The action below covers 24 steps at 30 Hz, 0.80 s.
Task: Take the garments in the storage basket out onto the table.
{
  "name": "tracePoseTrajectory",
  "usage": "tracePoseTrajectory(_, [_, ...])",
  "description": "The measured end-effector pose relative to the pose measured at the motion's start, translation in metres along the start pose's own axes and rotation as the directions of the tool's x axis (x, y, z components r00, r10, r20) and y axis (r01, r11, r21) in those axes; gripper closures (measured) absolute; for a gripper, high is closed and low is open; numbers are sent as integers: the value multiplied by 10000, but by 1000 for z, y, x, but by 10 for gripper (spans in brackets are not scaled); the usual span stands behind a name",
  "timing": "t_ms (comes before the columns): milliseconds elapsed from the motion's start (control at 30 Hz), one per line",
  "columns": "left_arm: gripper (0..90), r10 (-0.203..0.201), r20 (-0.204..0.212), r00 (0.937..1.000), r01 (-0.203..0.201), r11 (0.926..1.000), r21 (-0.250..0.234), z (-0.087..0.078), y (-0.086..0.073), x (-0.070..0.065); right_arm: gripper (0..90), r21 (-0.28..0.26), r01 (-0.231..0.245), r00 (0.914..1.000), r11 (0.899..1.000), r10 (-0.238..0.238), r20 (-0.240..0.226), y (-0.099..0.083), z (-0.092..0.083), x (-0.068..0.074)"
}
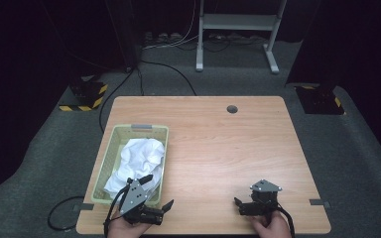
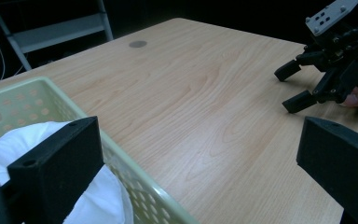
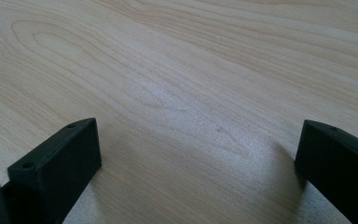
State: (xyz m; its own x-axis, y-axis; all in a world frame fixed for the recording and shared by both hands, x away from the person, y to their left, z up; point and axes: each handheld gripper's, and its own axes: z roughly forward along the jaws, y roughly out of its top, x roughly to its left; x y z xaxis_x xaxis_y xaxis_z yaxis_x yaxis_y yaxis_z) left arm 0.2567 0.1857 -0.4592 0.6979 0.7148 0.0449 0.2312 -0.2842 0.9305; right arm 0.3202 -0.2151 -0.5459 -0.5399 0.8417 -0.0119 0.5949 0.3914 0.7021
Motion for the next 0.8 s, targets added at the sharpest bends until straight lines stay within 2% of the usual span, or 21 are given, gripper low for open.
tracePoseTrajectory(467, [5, -344, -571, 9978, 343, 9994, -30, -12, -6, 17, 1, 1, -3, 10000, 10000, 3, 0, 0, 0, 0])
tracePoseTrajectory(800, [5, -730, -1069, 9916, 719, 9973, -148, -22, -10, 30, 1, 0, -1, 10000, 10000, 1, 1, 0, 0, 0])
